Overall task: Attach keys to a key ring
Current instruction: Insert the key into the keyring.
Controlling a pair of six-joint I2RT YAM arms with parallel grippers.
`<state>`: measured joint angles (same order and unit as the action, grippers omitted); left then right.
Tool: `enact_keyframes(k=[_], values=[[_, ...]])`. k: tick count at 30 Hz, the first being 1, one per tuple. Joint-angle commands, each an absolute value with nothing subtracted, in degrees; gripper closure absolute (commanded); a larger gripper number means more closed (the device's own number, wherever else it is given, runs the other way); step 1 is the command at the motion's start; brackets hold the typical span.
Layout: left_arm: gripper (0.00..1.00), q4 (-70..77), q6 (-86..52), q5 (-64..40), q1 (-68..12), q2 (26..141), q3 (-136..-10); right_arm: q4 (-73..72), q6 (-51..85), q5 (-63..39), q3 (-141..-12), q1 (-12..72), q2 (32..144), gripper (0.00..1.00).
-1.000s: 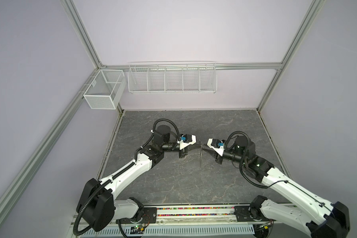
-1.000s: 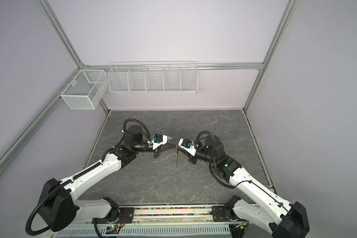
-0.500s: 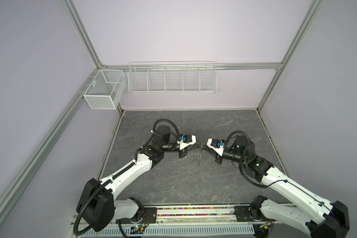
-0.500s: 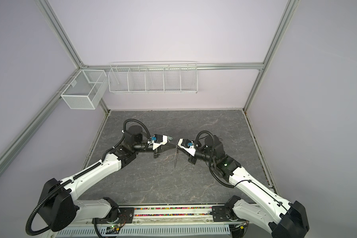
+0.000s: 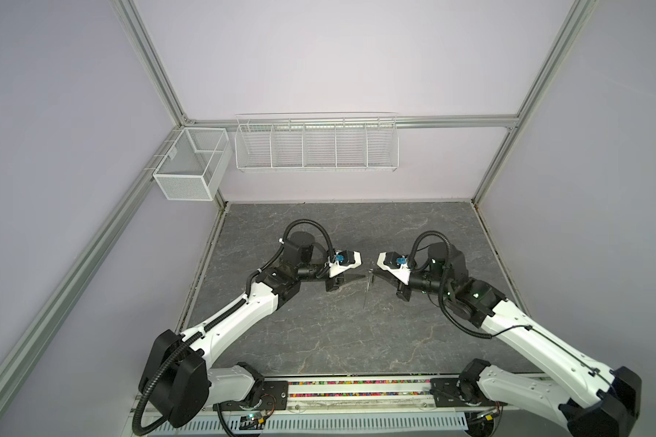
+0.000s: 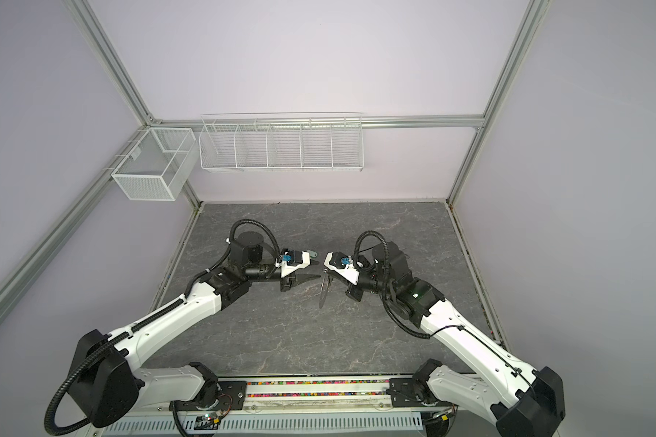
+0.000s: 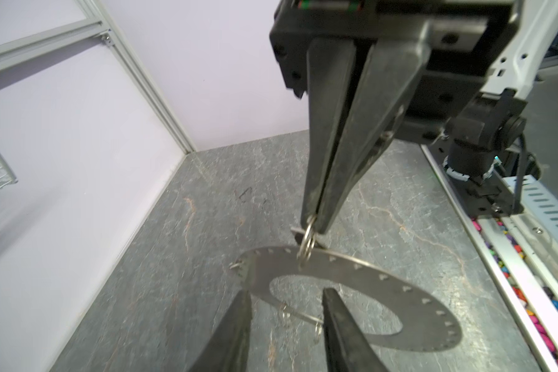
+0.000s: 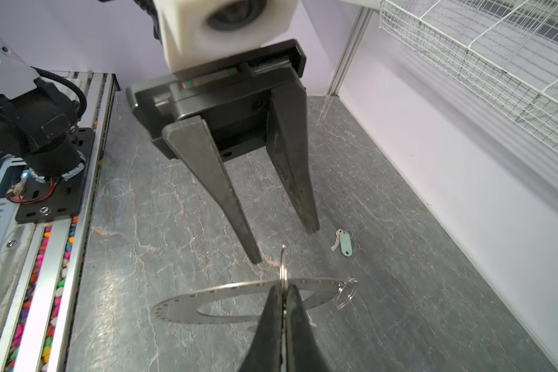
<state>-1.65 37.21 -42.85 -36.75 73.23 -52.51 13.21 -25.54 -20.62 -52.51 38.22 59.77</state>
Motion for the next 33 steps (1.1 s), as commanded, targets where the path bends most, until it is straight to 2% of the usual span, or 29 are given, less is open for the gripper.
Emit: enact_keyframes(k=[1,7,14,33], values=[[0.62,-6.22,43.68,-35.99,-37.29,70.32,-54.59,21.27,-27.03,-20.1,-55.67,37.88,60.09,0.93],[0.61,-8.85,50.54,-27.19,-42.96,68.84,-54.8,26.82,-26.83,-19.34,-57.87,37.9,61.99,0.93],[0.61,-9.31,52.01,-24.83,-45.42,68.99,-55.08,28.08,-27.16,-20.25,-58.49,37.93,62.61,0.93],[0.76,-10.07,53.71,-22.2,-49.39,72.59,-57.37,28.06,-26.94,-21.96,-59.09,37.93,63.72,0.93]])
